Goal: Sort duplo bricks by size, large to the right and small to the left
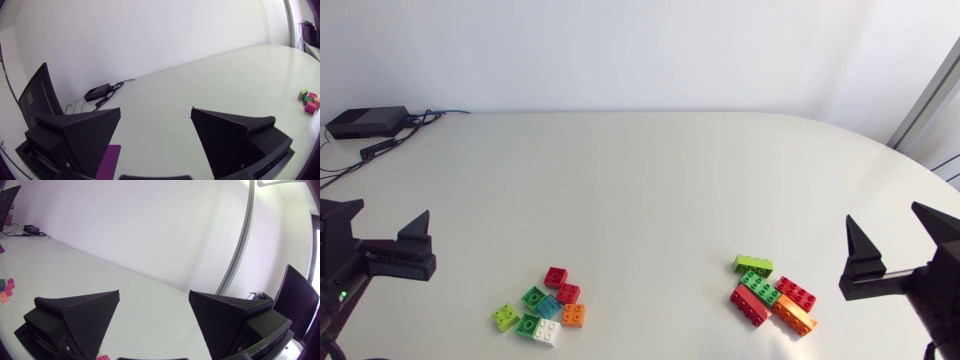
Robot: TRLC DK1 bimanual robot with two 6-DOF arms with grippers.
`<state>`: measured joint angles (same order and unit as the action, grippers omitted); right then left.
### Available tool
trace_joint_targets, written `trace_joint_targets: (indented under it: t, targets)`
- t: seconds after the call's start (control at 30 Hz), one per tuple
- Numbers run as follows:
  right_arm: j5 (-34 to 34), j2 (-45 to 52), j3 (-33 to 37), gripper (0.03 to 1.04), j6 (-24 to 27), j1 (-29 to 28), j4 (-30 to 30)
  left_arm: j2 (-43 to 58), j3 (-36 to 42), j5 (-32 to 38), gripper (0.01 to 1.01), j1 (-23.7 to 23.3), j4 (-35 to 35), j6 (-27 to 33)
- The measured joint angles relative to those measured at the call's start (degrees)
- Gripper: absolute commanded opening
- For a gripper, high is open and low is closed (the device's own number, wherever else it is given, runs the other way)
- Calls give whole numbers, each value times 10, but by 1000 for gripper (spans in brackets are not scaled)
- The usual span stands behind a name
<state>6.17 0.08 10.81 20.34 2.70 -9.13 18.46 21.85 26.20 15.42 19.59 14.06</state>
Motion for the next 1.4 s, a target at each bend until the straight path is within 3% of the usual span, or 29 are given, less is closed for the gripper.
trace_joint_targets:
  t: [0.2,0.7,1.03,1.27,1.4]
  targets:
    - [-2,0,-21,998,0,0,20,-70,-82,22,985,-13,-101,-3]
    - [-3,0,-77,998,0,10,81,-89,-119,41,985,-12,-113,10]
    - [-4,0,-77,998,1,20,82,-114,-162,41,985,5,-170,45]
    - [-20,0,-84,998,0,19,98,-137,-189,40,985,1,-170,23]
    - [-24,0,-85,998,0,19,99,-137,-191,0,985,-9,-185,13]
